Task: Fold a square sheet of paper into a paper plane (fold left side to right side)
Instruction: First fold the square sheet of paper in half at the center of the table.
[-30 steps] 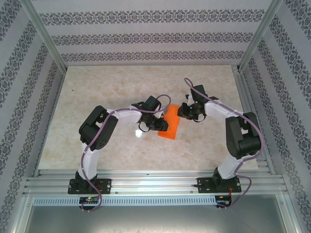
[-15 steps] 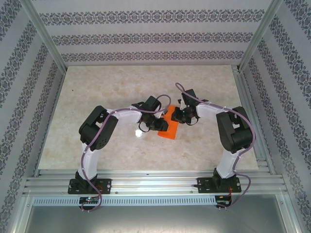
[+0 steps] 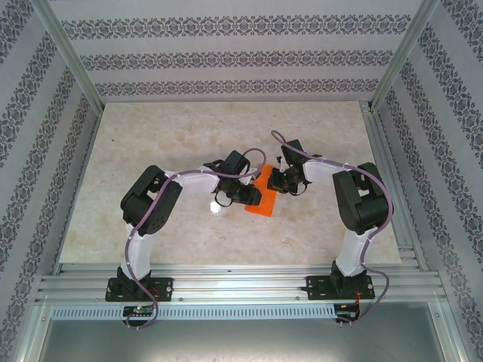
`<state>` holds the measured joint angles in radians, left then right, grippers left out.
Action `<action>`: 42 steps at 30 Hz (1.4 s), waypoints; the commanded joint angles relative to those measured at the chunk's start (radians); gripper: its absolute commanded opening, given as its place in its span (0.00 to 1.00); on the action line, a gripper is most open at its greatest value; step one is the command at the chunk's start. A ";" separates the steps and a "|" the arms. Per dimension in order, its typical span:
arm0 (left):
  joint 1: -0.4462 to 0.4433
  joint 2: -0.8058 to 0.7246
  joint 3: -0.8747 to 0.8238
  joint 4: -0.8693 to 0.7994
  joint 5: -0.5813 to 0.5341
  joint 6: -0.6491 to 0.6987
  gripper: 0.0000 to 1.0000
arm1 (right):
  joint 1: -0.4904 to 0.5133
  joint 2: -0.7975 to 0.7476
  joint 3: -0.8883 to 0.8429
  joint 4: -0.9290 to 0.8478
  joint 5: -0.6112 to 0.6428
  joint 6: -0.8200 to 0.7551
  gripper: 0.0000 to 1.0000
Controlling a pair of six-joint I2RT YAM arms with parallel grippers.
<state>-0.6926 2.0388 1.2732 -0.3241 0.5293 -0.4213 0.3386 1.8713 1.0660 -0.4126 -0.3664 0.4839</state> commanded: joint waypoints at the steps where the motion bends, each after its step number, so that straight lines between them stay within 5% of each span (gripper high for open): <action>1: -0.018 -0.020 -0.066 -0.113 -0.013 0.030 0.30 | 0.006 0.060 -0.014 -0.070 0.105 -0.027 0.12; 29: -0.014 -0.166 -0.244 -0.075 0.049 0.028 0.29 | 0.008 0.077 0.011 -0.097 0.110 -0.044 0.12; 36: 0.067 -0.219 -0.146 -0.041 0.082 -0.002 0.24 | 0.010 0.071 0.012 -0.091 0.099 -0.047 0.12; 42: 0.079 -0.086 0.023 -0.031 0.157 0.006 0.20 | 0.012 0.069 0.014 -0.092 0.098 -0.047 0.12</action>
<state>-0.6109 1.8950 1.2354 -0.3676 0.6216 -0.4122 0.3473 1.8881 1.0977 -0.4534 -0.3649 0.4606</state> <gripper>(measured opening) 0.203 0.123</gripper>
